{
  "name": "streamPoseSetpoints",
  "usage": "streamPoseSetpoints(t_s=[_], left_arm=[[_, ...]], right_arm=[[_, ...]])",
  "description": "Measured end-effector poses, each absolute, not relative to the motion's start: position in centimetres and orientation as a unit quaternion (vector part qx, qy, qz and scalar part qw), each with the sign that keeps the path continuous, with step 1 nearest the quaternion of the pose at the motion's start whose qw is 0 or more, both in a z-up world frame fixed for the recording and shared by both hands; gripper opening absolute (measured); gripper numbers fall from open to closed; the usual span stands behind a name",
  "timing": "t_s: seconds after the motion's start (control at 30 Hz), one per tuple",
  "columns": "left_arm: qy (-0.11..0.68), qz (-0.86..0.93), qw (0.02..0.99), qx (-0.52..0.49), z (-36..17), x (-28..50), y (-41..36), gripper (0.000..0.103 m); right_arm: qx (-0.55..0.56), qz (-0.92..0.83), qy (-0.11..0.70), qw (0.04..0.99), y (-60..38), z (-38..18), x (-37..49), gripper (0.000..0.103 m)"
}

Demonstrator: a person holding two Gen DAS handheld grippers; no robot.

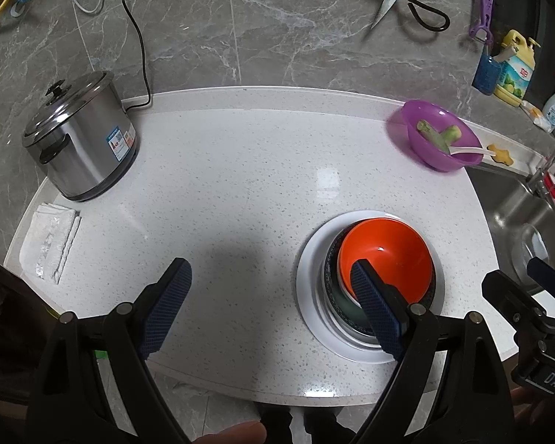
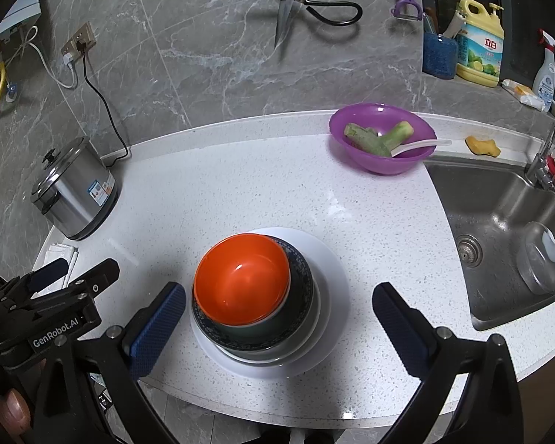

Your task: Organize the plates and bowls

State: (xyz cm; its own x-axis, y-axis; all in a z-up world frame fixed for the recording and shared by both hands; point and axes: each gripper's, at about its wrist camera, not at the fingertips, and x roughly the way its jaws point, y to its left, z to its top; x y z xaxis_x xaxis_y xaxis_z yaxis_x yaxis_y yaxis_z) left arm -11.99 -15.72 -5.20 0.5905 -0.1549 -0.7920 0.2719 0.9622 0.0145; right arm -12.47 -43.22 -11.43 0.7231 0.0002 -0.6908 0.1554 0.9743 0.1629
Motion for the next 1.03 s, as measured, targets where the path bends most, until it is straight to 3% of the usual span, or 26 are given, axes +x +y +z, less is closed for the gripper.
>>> streamPoseSetpoints(t_s=[0.57, 1.03], left_arm=[[0.435, -0.122, 0.890, 0.061, -5.3, -11.6, -15.6, 0.088], [0.426, -0.123, 0.895, 0.041, -5.3, -11.0, -15.2, 0.097]], right_arm=[[0.098, -0.037, 0.375, 0.921, -43.6, -11.7, -11.7, 0.103], [0.096, -0.032, 0.385, 0.917, -44.3, -12.0, -10.8, 0.103]])
